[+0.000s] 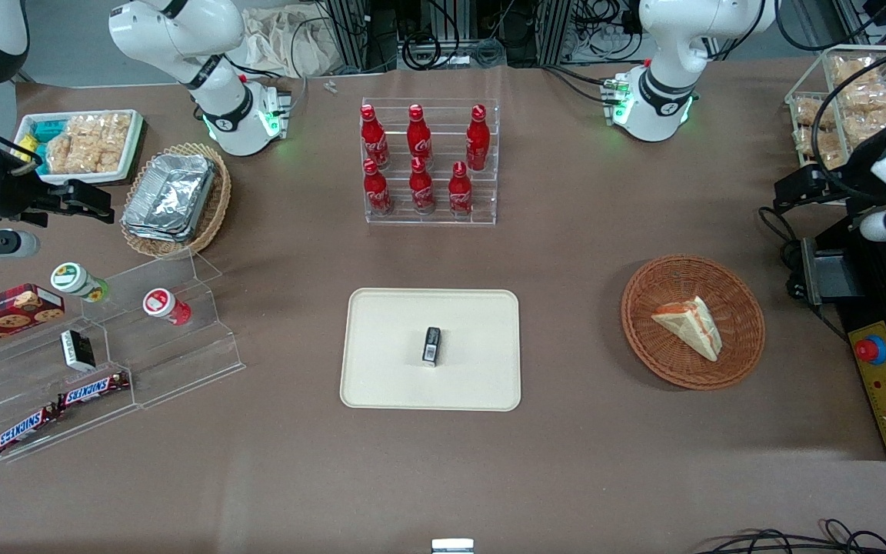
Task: Place sandwich from basket to tray
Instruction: 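Move the left gripper over the sandwich in the wicker basket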
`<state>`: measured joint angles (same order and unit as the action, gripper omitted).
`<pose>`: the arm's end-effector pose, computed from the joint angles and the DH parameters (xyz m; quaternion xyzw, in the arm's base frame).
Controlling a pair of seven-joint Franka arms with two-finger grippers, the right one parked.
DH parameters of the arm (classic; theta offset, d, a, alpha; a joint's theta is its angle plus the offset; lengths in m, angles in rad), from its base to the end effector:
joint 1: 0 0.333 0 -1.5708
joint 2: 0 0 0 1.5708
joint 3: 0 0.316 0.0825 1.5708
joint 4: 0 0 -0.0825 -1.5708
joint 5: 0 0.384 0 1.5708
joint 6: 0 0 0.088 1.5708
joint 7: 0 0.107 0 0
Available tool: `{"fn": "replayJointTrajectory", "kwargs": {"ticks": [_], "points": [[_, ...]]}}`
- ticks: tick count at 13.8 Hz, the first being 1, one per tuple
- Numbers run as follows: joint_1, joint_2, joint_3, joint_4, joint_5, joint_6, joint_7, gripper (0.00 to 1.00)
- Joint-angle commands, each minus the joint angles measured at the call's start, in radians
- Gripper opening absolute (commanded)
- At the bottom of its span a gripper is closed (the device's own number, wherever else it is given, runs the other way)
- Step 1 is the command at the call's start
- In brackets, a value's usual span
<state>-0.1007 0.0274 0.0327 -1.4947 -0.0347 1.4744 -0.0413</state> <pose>0.5519 -0.0419 0.6367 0.9995 -0.0146 -0.0247 0.0155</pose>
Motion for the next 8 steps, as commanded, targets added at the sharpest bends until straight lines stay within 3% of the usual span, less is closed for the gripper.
{"fn": "replayJointTrajectory", "kwargs": {"ticks": [1, 5, 8], "points": [[-0.004, 0.028, 0.001, 0.056, 0.016, -0.026, -0.002, 1.0], [0.015, 0.093, 0.013, 0.05, 0.009, -0.013, -0.058, 1.0], [0.019, 0.178, 0.015, 0.03, 0.002, 0.046, -0.314, 1.0]]}}
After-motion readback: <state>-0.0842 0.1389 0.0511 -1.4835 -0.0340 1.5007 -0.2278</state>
